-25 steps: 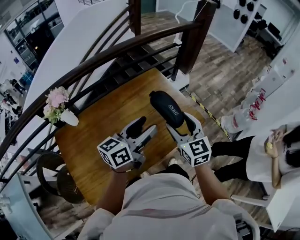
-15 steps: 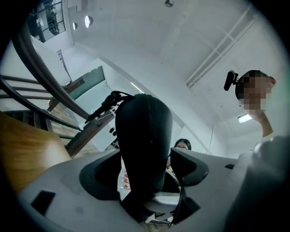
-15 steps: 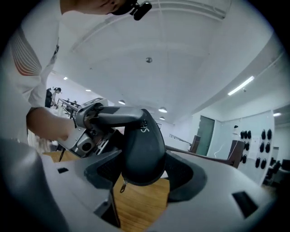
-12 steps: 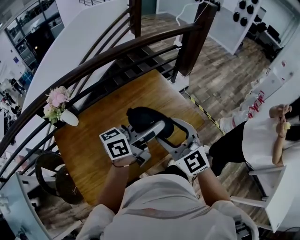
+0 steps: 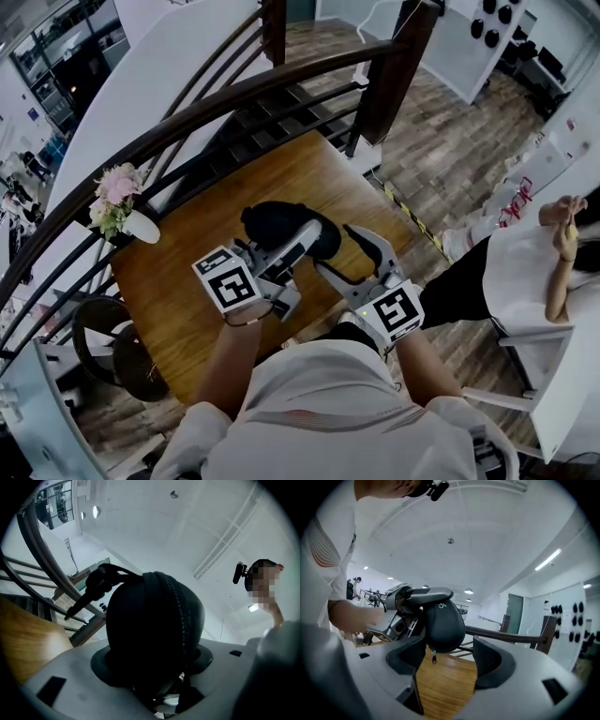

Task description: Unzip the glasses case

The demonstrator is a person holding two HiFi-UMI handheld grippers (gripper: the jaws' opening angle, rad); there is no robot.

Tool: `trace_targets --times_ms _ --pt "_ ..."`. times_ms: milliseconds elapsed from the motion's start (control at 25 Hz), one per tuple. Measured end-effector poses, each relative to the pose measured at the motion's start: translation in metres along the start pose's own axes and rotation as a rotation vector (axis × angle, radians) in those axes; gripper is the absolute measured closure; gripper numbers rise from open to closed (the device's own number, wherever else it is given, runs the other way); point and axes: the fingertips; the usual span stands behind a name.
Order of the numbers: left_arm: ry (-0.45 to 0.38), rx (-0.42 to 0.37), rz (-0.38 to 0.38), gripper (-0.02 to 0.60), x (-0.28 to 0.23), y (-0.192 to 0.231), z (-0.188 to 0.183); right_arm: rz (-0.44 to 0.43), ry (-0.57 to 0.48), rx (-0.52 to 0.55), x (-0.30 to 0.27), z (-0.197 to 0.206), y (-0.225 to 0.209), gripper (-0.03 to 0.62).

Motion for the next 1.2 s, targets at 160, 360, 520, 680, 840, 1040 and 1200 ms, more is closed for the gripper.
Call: trace_targets --times_ms 160,360,520,680,840,1040,1200 --pt "-0.025 -0.008 -0.020 0.318 0.003 0.005 -0.011 -0.037 0.064 -0.105 0.001 0.026 0.007 0.271" --pt "-0.039 -0.013 -0.033 0.318 0.001 0.005 -0.016 -0.055 0.063 -0.157 -0.003 0.032 0.016 0.389" --pt "-0.042 -0.019 -0.042 0.318 0.000 0.006 -0.015 -0.051 0.032 -0.199 -0.007 0.028 0.015 0.478" --pt "-0.049 -0.014 -0.046 0.319 0.002 0.007 -0.013 -0.047 0.021 -0.235 -0.008 0.031 0.012 0.534" --pt "-0.050 -0.044 -0.064 0.325 0.005 0.006 -0.013 -0.030 0.060 -0.188 -0.007 0.032 0.011 0.540" --pt "-0.011 -0.088 -0.052 0.333 0.010 0.005 -0.005 0.022 0.116 -0.113 -0.001 0.036 -0.003 0.539" --pt "0.099 -0.188 -0.012 0.333 0.011 -0.003 0.016 0.045 0.201 0.085 0.004 0.036 -0.010 0.539"
Point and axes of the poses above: the fingertips, and each gripper's own axes: x backward along the fingers, y to its left, z out of its underside, and after that the axes turned 11 degrees about -z, right-handed
